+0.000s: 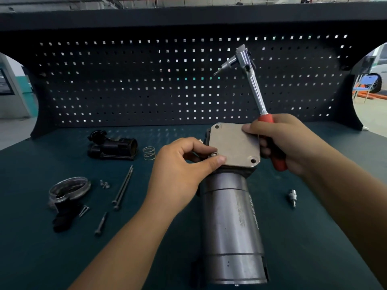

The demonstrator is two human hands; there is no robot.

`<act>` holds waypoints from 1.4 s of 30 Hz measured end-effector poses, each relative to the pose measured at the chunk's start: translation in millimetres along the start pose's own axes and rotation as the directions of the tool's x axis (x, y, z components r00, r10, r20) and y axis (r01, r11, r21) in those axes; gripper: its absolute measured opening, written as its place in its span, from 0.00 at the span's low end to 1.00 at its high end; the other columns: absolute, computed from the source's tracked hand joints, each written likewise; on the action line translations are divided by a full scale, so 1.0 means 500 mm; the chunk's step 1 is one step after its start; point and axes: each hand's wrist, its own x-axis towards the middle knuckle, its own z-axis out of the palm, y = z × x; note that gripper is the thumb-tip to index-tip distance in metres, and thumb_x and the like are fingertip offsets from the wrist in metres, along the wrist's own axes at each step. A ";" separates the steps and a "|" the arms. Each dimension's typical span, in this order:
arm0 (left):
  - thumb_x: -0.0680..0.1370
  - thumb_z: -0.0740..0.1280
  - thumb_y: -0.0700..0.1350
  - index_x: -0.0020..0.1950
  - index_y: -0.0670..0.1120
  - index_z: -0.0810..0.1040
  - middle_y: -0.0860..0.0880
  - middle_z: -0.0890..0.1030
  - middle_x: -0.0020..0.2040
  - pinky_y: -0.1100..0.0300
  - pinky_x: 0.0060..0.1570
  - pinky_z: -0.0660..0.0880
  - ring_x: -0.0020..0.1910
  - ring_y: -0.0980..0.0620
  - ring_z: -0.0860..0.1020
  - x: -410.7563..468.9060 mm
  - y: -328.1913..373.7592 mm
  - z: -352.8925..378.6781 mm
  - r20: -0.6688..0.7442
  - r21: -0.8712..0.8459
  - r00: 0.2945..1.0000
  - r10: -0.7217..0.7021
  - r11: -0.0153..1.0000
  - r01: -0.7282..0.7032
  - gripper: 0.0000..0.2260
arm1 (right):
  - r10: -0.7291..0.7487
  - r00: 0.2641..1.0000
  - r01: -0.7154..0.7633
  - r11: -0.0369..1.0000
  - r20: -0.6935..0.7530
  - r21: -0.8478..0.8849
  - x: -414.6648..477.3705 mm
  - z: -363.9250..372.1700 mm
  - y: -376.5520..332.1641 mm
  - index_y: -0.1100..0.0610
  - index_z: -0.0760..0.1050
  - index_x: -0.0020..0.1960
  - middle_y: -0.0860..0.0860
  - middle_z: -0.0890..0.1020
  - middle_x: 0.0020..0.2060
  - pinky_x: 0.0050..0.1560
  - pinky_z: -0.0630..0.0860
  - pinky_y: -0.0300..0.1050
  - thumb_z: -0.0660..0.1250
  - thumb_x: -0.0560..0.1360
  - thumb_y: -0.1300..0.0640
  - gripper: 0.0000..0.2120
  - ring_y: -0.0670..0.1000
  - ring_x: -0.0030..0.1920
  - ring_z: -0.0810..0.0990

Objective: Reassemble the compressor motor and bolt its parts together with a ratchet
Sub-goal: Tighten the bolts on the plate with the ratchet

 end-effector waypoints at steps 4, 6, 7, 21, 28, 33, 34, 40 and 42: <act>0.64 0.77 0.45 0.36 0.52 0.82 0.53 0.83 0.38 0.72 0.39 0.73 0.35 0.62 0.77 0.002 -0.003 0.004 -0.010 -0.019 1.000 0.013 1.000 -0.013 0.06 | -0.073 0.997 0.073 0.996 0.006 -0.054 0.011 0.011 0.016 0.58 0.72 0.42 0.46 0.71 0.20 0.20 0.65 0.35 0.71 0.72 0.60 0.08 0.44 0.20 0.67; 0.64 0.77 0.45 0.36 0.53 0.83 0.53 0.82 0.37 0.72 0.38 0.72 0.35 0.63 0.77 0.001 -0.005 0.006 -0.005 -0.032 1.000 0.017 0.999 -0.018 0.06 | -0.065 0.998 0.065 0.997 -0.004 -0.033 0.012 0.013 0.026 0.58 0.72 0.45 0.46 0.71 0.20 0.19 0.64 0.34 0.72 0.72 0.59 0.08 0.43 0.19 0.66; 0.64 0.77 0.45 0.36 0.53 0.83 0.54 0.82 0.37 0.72 0.38 0.72 0.35 0.63 0.77 0.001 -0.005 0.008 -0.004 -0.031 1.000 0.022 0.999 -0.022 0.06 | -0.062 0.998 0.062 0.998 -0.010 -0.021 0.012 0.014 0.030 0.57 0.72 0.46 0.46 0.71 0.20 0.19 0.64 0.34 0.72 0.72 0.59 0.08 0.44 0.19 0.66; 0.73 0.70 0.45 0.46 0.60 0.82 0.55 0.79 0.44 0.69 0.48 0.71 0.44 0.59 0.77 -0.005 -0.005 -0.007 0.074 0.051 0.996 0.053 0.997 -0.057 0.09 | -0.086 0.994 0.087 0.996 -0.066 0.009 -0.004 0.024 0.038 0.56 0.74 0.40 0.46 0.71 0.20 0.20 0.64 0.34 0.70 0.73 0.58 0.06 0.44 0.19 0.66; 0.75 0.67 0.46 0.45 0.63 0.82 0.54 0.76 0.44 0.72 0.47 0.68 0.46 0.60 0.75 0.029 0.014 -0.029 0.318 0.203 0.947 0.045 0.972 -0.114 0.10 | -0.088 0.993 0.091 0.995 -0.082 0.028 -0.006 0.026 0.044 0.56 0.74 0.40 0.45 0.70 0.20 0.20 0.65 0.33 0.70 0.74 0.58 0.06 0.44 0.19 0.66; 0.69 0.69 0.52 0.42 0.60 0.84 0.54 0.78 0.41 0.69 0.45 0.70 0.42 0.58 0.76 0.039 0.012 -0.033 0.343 0.169 0.937 0.065 0.977 -0.129 0.05 | -0.095 0.994 0.096 0.995 -0.048 0.010 0.000 0.025 0.044 0.55 0.74 0.39 0.45 0.70 0.20 0.20 0.64 0.34 0.70 0.73 0.57 0.06 0.44 0.19 0.66; 0.67 0.68 0.54 0.41 0.59 0.84 0.53 0.78 0.41 0.68 0.44 0.71 0.42 0.57 0.76 0.040 0.011 -0.034 0.346 0.161 0.936 0.072 0.978 -0.135 0.07 | -0.101 0.994 0.101 0.995 -0.042 0.001 0.001 0.025 0.044 0.55 0.74 0.39 0.45 0.70 0.20 0.20 0.64 0.34 0.70 0.73 0.57 0.06 0.44 0.19 0.66; 0.63 0.71 0.55 0.40 0.60 0.84 0.53 0.77 0.38 0.73 0.37 0.68 0.35 0.61 0.73 0.038 0.004 -0.041 0.306 0.157 0.946 0.105 0.975 -0.159 0.07 | -0.145 0.989 0.145 0.989 -0.018 0.000 0.007 0.027 0.047 0.55 0.74 0.39 0.46 0.70 0.21 0.20 0.65 0.34 0.70 0.73 0.56 0.06 0.45 0.20 0.67; 0.65 0.75 0.55 0.41 0.60 0.84 0.53 0.77 0.38 0.71 0.38 0.69 0.36 0.61 0.73 0.037 -0.002 -0.042 0.294 0.157 0.949 0.109 0.974 -0.161 0.06 | -0.148 0.989 0.148 0.989 -0.012 0.006 0.009 0.029 0.048 0.55 0.74 0.40 0.46 0.70 0.21 0.21 0.65 0.33 0.70 0.73 0.56 0.06 0.45 0.20 0.67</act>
